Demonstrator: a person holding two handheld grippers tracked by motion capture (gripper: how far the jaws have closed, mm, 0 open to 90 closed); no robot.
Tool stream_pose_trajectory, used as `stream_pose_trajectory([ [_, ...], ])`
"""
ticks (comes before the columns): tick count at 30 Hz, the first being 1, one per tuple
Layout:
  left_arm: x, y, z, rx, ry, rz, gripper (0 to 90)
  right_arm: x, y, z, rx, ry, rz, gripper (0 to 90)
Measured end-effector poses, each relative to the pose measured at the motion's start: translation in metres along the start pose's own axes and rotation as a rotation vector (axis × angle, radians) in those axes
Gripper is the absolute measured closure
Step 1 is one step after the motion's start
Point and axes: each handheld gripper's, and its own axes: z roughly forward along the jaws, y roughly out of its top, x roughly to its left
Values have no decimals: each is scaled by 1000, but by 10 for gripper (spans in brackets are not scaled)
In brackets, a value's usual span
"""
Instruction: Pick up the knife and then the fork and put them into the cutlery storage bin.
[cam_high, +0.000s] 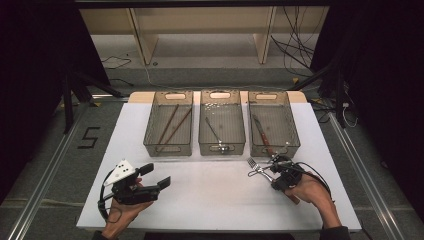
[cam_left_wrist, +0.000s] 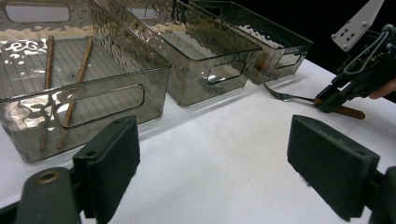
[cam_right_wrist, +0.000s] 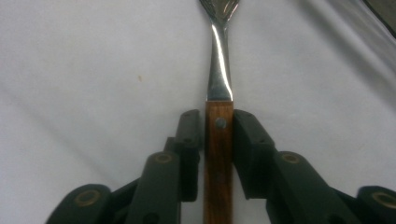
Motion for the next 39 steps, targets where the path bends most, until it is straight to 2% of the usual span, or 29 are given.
stream_pose_trajectory([
  [11,0,0,-1,-1,4,1,167,2,-1,-3,-6,-4,-17,775],
  [20,0,0,-1,-3,11,-1,167,5,-2,-22,-87,24,-48,777],
  [26,1,0,-2,-3,11,-1,167,6,-3,-34,-141,27,-51,778],
  [34,1,0,-2,-5,11,0,167,3,-4,-43,-198,45,-45,778],
  [39,1,0,-3,-13,11,-8,167,-1,-5,-49,-235,47,-23,778],
])
